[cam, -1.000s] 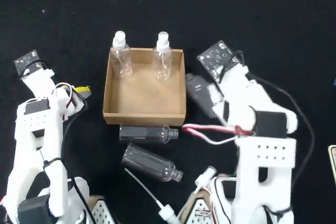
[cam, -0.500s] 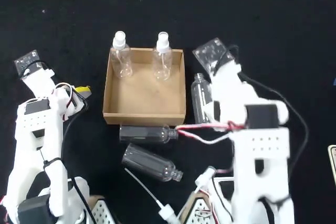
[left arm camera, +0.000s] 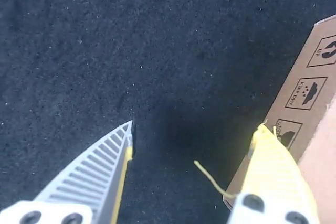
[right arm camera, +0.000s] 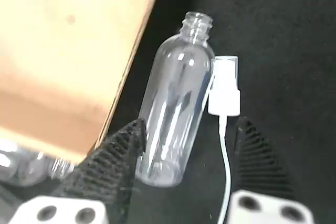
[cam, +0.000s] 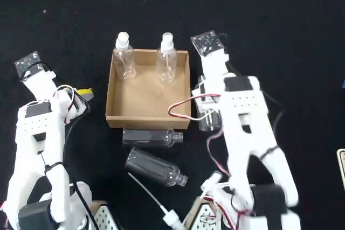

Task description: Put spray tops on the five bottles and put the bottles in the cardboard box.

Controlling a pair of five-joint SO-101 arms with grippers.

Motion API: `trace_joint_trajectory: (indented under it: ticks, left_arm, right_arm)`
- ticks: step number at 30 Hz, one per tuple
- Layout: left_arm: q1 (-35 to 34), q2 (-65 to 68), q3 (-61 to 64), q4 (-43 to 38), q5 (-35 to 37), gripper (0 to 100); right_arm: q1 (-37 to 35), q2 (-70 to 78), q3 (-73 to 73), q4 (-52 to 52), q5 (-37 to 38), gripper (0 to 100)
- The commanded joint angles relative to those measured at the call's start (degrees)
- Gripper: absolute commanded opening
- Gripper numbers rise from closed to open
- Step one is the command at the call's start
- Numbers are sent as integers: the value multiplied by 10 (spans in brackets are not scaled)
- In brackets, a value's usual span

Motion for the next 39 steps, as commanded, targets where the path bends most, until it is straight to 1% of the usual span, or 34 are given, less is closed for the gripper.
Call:
trace_joint_trajectory:
  ticks: [1, 3, 6, 9, 12, 15, 16, 19, 21, 23, 26, 28, 30, 33, 34, 39]
  left_arm:
    - [-6, -12, -14, -11, 0, 335]
    - [-6, -12, -14, -11, 0, 335]
    - [-6, -12, -14, -9, 0, 335]
    - [-6, -12, -13, -9, 0, 335]
    - [-6, -12, -13, -8, 0, 335]
    - [-8, -13, -17, -1, -2, 335]
    - [-15, -16, -30, 18, -10, 335]
    - [-39, -35, -107, 124, -62, 335]
    - [-44, -55, -171, 209, -118, 335]
    - [-41, -77, -225, 288, -199, 335]
    - [-23, -117, -270, 391, -345, 335]
    - [1, -148, -277, 448, -443, 335]
    - [45, -179, -276, 499, -524, 335]
    - [128, -222, -268, 558, -602, 335]
    - [162, -237, -266, 570, -614, 335]
    - [342, -284, -215, 571, -605, 335]
  right_arm:
    - [-11, 27, -1, -48, -8, 253]
    - [-8, 44, -4, -62, -7, 253]
    - [14, 36, -9, -44, -6, 253]
    - [38, -7, -28, 32, -5, 253]
    - [67, -66, -45, 107, 34, 253]
    - [114, -106, -54, 126, 72, 253]
    - [135, -113, -55, 128, 80, 253]
    - [203, -120, -57, 135, 103, 253]
    - [244, -120, -57, 142, 127, 253]
    - [280, -120, -57, 143, 149, 253]
    - [335, -120, -60, 140, 180, 253]
    - [374, -119, -69, 143, 197, 253]
    - [413, -119, -76, 142, 210, 253]
    - [462, -119, -81, 140, 227, 253]
    - [475, -119, -81, 140, 233, 253]
    - [545, -119, -78, 140, 264, 253]
